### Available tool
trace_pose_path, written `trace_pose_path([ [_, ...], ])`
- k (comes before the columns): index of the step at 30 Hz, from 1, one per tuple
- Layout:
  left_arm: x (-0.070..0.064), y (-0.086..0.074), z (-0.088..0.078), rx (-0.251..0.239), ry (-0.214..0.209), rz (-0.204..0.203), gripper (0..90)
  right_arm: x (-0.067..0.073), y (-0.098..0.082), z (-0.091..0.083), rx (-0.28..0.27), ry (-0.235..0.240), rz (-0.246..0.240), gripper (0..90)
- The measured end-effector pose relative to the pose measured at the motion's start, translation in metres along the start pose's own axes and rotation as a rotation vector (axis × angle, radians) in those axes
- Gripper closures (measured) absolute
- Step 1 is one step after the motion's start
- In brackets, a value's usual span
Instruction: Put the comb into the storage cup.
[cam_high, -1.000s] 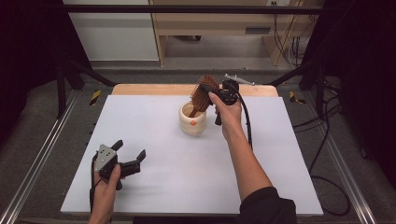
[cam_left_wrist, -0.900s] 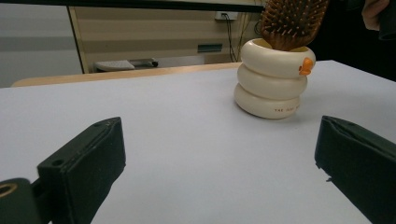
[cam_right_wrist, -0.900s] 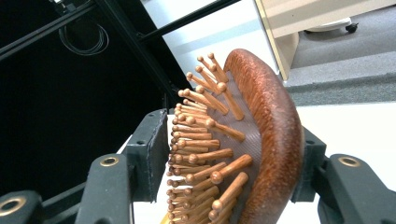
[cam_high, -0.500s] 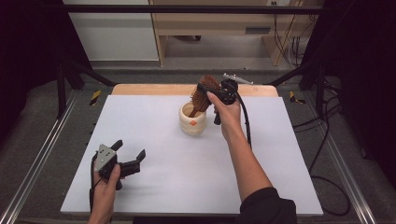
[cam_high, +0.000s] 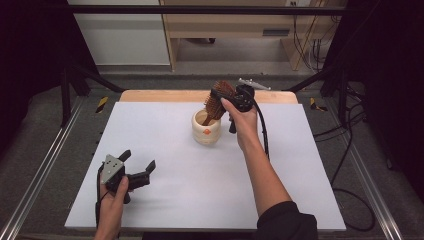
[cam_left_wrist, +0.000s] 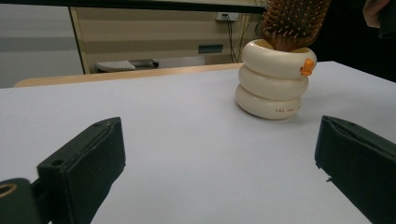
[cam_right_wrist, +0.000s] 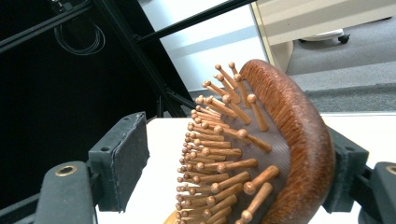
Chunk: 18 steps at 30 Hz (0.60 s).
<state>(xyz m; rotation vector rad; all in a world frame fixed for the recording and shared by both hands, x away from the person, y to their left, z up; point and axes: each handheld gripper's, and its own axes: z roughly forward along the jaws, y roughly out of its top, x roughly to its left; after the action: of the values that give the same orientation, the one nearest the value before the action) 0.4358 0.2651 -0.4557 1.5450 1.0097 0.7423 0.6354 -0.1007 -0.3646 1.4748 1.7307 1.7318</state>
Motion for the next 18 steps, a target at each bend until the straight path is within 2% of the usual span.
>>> trace_pose_path([
  [18, 0.0004, -0.0001, 0.0, 0.0, 0.002, -0.001, 1.8, -0.0017, 0.0022, -0.0024, -0.011, -0.014, 0.002, 18.3],
])
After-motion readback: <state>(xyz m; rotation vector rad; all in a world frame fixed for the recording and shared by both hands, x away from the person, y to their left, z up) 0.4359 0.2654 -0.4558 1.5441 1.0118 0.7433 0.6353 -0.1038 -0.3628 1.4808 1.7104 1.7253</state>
